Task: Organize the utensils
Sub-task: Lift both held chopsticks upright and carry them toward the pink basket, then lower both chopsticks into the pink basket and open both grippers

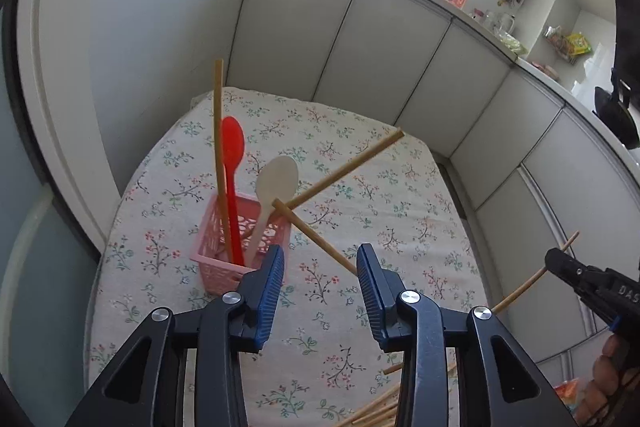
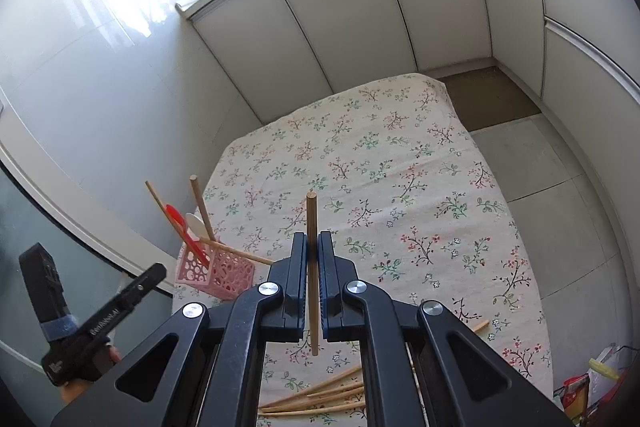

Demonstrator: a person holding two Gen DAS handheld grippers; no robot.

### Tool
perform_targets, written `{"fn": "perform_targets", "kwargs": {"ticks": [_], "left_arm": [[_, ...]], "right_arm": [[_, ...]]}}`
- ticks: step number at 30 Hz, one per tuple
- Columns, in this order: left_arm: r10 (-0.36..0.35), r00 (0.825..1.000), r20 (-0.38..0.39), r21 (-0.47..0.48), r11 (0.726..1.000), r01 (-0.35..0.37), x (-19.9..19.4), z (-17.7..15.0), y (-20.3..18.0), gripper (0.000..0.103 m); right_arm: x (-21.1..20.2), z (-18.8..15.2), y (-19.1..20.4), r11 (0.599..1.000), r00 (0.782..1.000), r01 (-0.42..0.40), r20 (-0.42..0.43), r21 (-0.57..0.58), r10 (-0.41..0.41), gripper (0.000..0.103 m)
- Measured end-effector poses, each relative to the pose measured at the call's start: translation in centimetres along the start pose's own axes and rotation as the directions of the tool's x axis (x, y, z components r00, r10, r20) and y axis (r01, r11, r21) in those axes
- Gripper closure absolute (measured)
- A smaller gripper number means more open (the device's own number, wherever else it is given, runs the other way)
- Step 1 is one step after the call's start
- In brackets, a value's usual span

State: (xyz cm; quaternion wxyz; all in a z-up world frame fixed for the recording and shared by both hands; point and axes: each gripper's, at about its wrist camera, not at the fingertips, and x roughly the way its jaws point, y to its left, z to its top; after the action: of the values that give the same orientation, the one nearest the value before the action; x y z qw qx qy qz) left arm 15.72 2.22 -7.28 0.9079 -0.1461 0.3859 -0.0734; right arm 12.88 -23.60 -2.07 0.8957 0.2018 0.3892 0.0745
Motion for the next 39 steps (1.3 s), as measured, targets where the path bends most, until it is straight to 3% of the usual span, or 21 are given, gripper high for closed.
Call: {"fn": "perform_targets", "kwargs": {"ticks": [4, 13, 20, 21, 23, 24, 26, 33, 39], "left_arm": [[0.051, 0.999, 0.017, -0.049, 0.998, -0.051, 3.1, -1.5, -1.5, 0.053], [0.080, 0.995, 0.062, -0.253, 0.965, -0.062, 8.2, -2.9, -1.7, 0.053], [0.153, 0.987, 0.049, -0.348, 0.929, -0.127, 11.6, -3.0, -0.7, 0.056], [0.162, 0.986, 0.047, -0.353, 0.926, -0.136, 12.0, -2.9, -0.6, 0.057], [0.175, 0.984, 0.043, -0.364, 0.920, -0.148, 12.7, -2.8, -0.3, 0.077], [0.164, 0.985, 0.045, -0.370, 0.919, -0.136, 12.9, -2.8, -0.1, 0.079], [0.148, 0.988, 0.055, -0.352, 0.928, -0.119, 13.0, -2.5, -0.4, 0.090], [0.096, 0.991, 0.097, -0.260, 0.963, -0.068, 11.2, -1.9, -2.4, 0.093], [0.030, 0.989, 0.145, -0.146, 0.989, -0.009, 7.0, -1.1, -3.7, 0.097]], "right_arm": [[0.2, 0.0, -1.0, 1.000, 1.000, 0.010, -0.010, 0.009, -0.010, 0.098], [0.0, 0.3, -3.5, 0.999, 1.000, 0.011, -0.029, 0.044, -0.010, 0.098], [0.3, 0.4, -4.4, 0.998, 0.999, 0.001, -0.042, 0.058, 0.001, 0.098], [0.4, 0.3, -4.4, 0.998, 0.999, -0.002, -0.045, 0.061, 0.005, 0.098], [0.5, 0.3, -4.5, 0.998, 0.999, -0.001, -0.049, 0.061, 0.004, 0.098], [0.5, 0.2, -4.5, 0.998, 0.999, 0.002, -0.049, 0.058, 0.001, 0.098], [0.5, 0.2, -4.4, 0.998, 0.999, 0.006, -0.049, 0.054, -0.003, 0.098], [0.0, 0.3, -4.0, 0.999, 0.999, 0.027, -0.019, 0.037, -0.026, 0.098], [-1.1, 0.6, -2.9, 1.000, 0.999, 0.025, 0.032, 0.014, -0.025, 0.098]]}}
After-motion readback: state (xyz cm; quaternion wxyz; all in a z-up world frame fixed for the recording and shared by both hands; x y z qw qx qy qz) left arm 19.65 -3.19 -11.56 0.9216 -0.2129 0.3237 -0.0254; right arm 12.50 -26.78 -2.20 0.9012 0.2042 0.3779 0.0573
